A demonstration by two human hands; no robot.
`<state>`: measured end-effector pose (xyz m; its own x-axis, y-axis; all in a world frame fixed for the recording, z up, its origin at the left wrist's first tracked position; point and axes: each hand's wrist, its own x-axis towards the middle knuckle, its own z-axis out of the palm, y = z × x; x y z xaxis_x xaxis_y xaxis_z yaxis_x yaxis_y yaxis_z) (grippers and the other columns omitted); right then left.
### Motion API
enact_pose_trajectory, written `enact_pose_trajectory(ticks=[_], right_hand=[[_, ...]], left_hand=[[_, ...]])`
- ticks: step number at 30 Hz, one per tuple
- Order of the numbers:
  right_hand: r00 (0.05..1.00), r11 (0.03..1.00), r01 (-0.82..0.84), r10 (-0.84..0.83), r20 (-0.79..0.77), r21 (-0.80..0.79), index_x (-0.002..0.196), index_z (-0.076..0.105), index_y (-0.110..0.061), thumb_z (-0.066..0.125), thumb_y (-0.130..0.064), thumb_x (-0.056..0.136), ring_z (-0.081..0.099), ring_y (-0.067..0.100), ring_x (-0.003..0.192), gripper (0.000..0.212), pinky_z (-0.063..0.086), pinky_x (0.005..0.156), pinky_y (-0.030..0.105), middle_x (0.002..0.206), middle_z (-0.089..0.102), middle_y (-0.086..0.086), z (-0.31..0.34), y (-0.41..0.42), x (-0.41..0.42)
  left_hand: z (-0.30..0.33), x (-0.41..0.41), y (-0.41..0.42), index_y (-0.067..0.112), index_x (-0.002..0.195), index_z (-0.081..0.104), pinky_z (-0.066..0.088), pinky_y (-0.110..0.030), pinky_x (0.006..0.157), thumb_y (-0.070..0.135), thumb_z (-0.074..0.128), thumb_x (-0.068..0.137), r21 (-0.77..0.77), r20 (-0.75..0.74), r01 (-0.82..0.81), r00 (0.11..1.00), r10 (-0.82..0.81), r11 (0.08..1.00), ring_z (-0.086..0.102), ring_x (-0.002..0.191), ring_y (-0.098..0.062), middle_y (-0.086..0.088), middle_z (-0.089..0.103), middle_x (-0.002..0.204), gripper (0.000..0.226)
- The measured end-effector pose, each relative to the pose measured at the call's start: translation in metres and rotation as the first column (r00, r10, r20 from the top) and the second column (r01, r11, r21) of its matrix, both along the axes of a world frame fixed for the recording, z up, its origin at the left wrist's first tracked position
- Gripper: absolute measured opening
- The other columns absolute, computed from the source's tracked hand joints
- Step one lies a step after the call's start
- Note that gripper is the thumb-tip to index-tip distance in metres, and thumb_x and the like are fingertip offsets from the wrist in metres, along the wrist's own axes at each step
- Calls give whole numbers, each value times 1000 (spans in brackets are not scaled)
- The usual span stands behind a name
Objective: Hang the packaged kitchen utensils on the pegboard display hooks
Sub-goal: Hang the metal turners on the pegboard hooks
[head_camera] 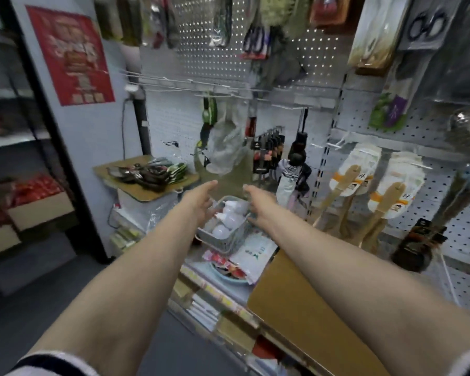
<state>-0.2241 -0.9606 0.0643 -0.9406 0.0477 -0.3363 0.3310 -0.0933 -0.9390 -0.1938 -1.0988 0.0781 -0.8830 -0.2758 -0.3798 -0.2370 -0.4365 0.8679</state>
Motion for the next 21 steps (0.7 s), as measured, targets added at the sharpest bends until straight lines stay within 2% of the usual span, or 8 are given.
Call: enact_pose_trajectory(ticks=[2,4,9,12,13,16,19,21], right_hand=[[999,1000,-19,19,-27,13,113,58,-14,71,-39,91,60,24,109,36,55,94,46,121,60,2,5,-48,-1],[998,999,-31,32,-50,21,108,56,-18,70,-35,93,56,25,107,27,49,105,47,116,57,4,10,-95,1],[992,997,-59,65,-106,57,89,62,-17,70,-29,94,52,13,73,16,50,84,38,84,56,-3,11,-209,-4],[987,995,-80,87,-136,57,95,61,-15,70,-30,94,55,21,87,17,49,86,37,89,56,-1,14,-261,-11],[986,996,-78,83,-142,42,92,59,-17,70,-29,95,54,22,93,16,50,91,38,88,55,-2,14,-276,-16],[988,995,-89,94,-122,45,85,56,-20,70,-29,94,57,25,99,19,51,101,43,81,53,-7,11,-316,-30],[991,997,-78,81,-106,30,81,60,-21,73,-33,90,64,30,106,20,53,101,48,87,60,-2,7,-352,-55],[992,996,-78,83,-96,51,85,64,-21,74,-35,89,62,26,97,18,53,99,45,85,59,-3,4,-374,-80]], left_hand=[[4,0,-43,9,141,51,52,-35,86,24,75,90,10,-11,-33,999,33,999,44,140,-25,-13,43,154,58],[6,-3,-90,8,139,51,50,-36,90,23,74,91,22,-21,-58,998,58,998,45,139,-26,-13,46,152,56],[5,-7,-197,10,133,52,52,-34,88,22,68,96,55,-51,-79,995,82,995,67,107,-14,-11,70,117,42],[4,-7,-250,11,143,46,53,-37,87,25,68,95,2,-42,-96,994,96,995,46,139,-22,-12,47,151,55],[4,-9,-267,11,145,46,52,-36,86,26,68,95,-17,-38,-105,994,104,994,43,141,-22,-10,45,153,57],[1,-20,-316,13,147,46,45,-37,103,29,68,95,-29,-19,-103,995,103,994,41,143,-22,-10,41,156,58],[-2,-43,-357,12,143,50,42,-38,111,29,68,95,-36,-13,-103,995,103,994,42,142,-22,-10,44,154,54],[-5,-62,-381,10,140,51,40,-40,114,28,68,96,-42,-16,-104,995,103,994,42,142,-22,-11,45,153,51]])
